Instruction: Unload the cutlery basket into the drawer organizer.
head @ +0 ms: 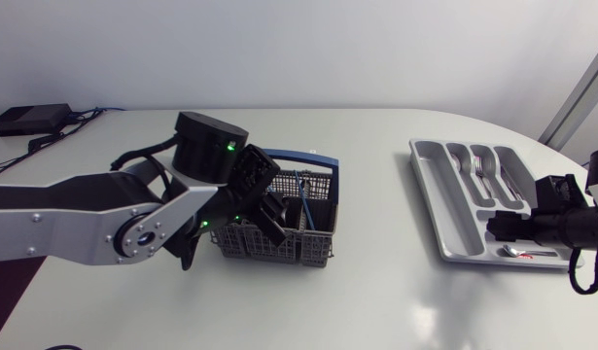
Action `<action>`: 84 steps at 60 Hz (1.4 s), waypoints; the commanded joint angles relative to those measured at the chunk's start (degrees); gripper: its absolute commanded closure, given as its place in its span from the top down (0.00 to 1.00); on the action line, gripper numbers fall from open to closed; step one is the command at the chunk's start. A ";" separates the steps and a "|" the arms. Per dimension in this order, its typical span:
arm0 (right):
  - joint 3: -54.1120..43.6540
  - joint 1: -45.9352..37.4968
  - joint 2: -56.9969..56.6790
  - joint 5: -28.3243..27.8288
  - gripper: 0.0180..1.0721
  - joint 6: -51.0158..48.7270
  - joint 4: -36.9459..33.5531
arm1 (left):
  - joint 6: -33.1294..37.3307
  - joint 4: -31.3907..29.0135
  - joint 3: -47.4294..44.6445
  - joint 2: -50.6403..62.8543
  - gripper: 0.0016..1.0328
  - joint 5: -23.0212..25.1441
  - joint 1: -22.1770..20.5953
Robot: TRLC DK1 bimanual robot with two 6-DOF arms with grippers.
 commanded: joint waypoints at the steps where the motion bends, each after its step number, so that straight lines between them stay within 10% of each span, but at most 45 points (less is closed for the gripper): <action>1: -1.50 0.70 -1.15 -0.30 0.72 1.66 -0.81 | -1.81 1.02 -0.48 2.19 0.36 -2.51 -0.93; 46: -2.90 2.02 -3.44 -0.30 0.72 2.18 -0.90 | -1.38 4.36 -0.48 8.17 0.32 -12.44 -3.31; 65: -3.61 2.02 -4.93 -0.30 0.72 2.10 -0.99 | 0.21 8.06 -1.45 9.40 0.06 -16.31 -5.15; 84: -3.96 2.28 -4.93 -0.21 0.72 2.18 -0.64 | 4.16 12.80 -6.37 4.30 0.03 -19.38 -6.29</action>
